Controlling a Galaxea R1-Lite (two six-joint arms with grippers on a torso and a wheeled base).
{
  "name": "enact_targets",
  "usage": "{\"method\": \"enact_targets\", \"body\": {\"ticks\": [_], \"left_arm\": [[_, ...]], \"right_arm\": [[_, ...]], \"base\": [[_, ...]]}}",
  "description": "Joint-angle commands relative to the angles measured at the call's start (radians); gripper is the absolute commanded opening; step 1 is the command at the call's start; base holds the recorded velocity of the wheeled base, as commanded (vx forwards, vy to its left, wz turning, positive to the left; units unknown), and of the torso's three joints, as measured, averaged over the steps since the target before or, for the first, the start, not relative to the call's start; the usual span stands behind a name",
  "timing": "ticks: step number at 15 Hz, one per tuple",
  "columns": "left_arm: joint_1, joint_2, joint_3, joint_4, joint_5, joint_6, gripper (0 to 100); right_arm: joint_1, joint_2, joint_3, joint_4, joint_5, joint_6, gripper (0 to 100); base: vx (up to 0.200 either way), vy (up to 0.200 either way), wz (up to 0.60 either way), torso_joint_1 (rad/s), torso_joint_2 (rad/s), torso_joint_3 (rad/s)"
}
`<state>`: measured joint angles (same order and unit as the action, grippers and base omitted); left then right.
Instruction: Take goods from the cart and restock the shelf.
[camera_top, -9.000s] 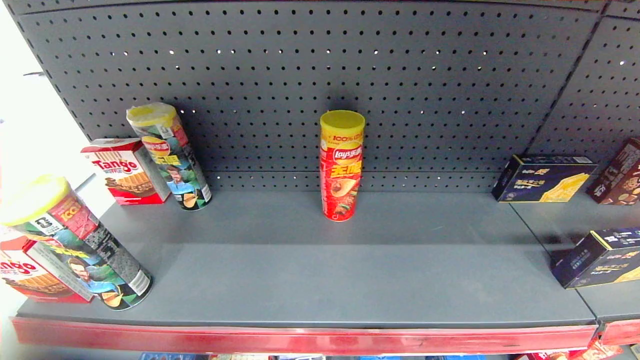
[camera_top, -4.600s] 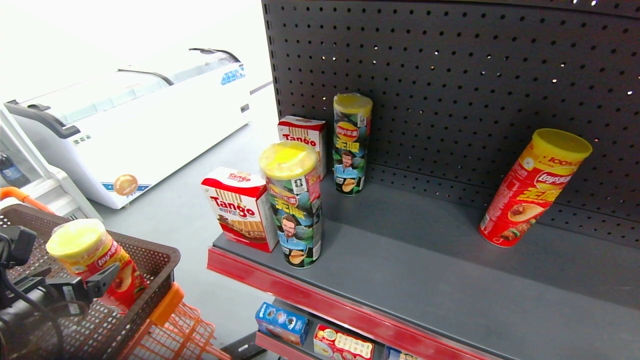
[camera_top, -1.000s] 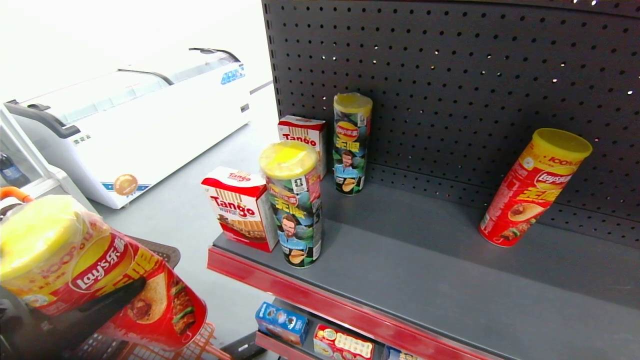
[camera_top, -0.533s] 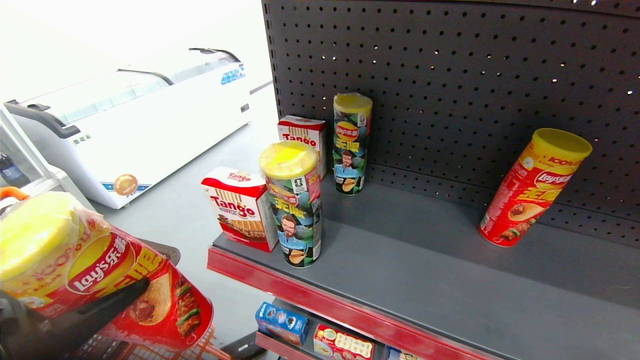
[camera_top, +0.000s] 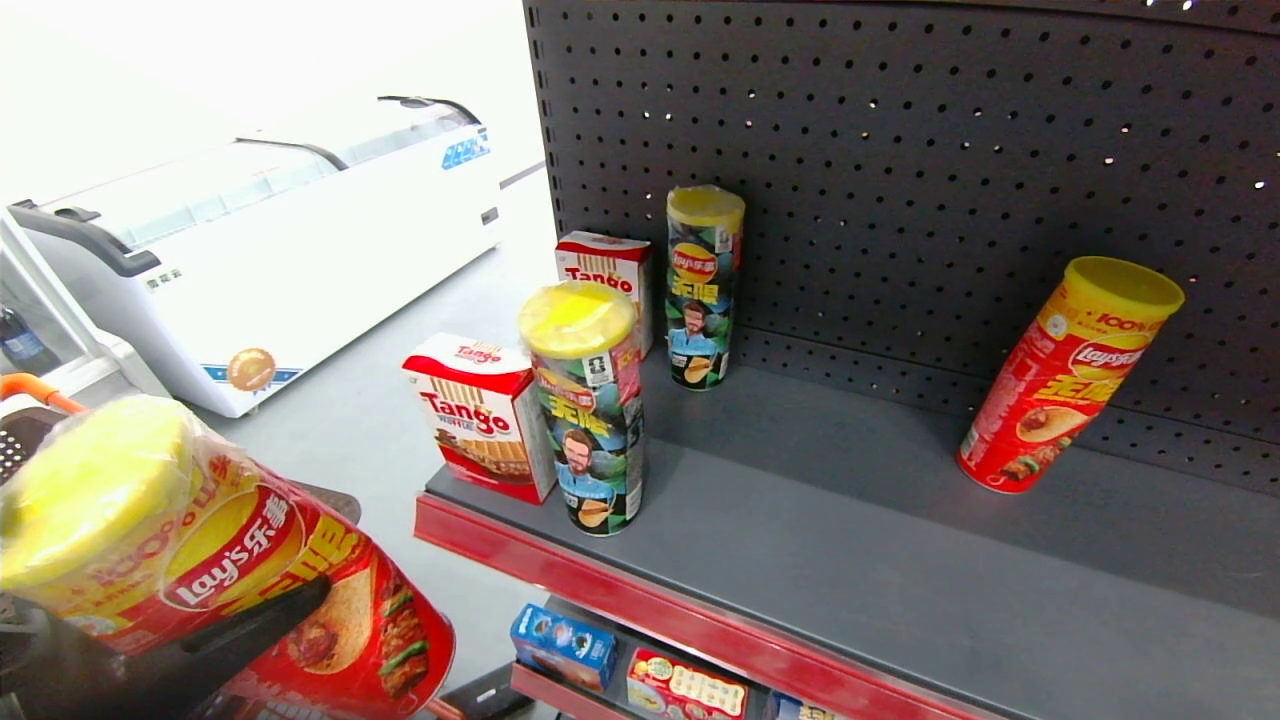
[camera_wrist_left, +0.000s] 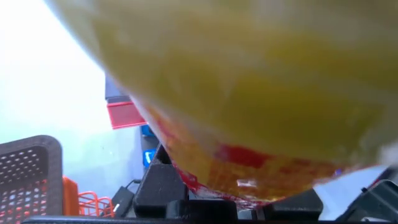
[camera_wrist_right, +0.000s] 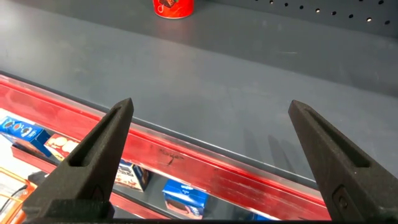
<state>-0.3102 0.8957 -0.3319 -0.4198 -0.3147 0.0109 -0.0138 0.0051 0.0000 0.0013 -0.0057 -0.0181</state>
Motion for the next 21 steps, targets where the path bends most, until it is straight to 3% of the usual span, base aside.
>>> {"method": "enact_targets", "body": {"ticks": [1, 4, 14, 21], "left_arm": [[-0.009, 0.006, -0.001, -0.001, 0.002, 0.0, 0], [-0.009, 0.022, -0.006, -0.001, 0.002, 0.0, 0], [-0.009, 0.028, -0.004, -0.002, 0.0, -0.002, 0], [-0.004, 0.028, -0.001, -0.002, 0.0, -0.002, 0]], "right_arm": [[0.0, 0.001, 0.0, -0.001, 0.0, 0.0, 100], [0.0, 0.001, 0.0, -0.001, 0.0, -0.002, 100], [0.0, 0.001, 0.0, 0.0, 0.001, -0.002, 100], [0.0, 0.001, 0.0, 0.0, 0.001, 0.0, 100]], "base": [[0.0, 0.0, 0.0, 0.0, 0.0, 0.0], [0.0, 0.0, 0.0, 0.0, 0.0, 0.0], [0.0, 0.0, -0.6, 0.0, 0.0, 0.002], [0.0, 0.0, 0.0, 0.0, 0.0, 0.0]]}}
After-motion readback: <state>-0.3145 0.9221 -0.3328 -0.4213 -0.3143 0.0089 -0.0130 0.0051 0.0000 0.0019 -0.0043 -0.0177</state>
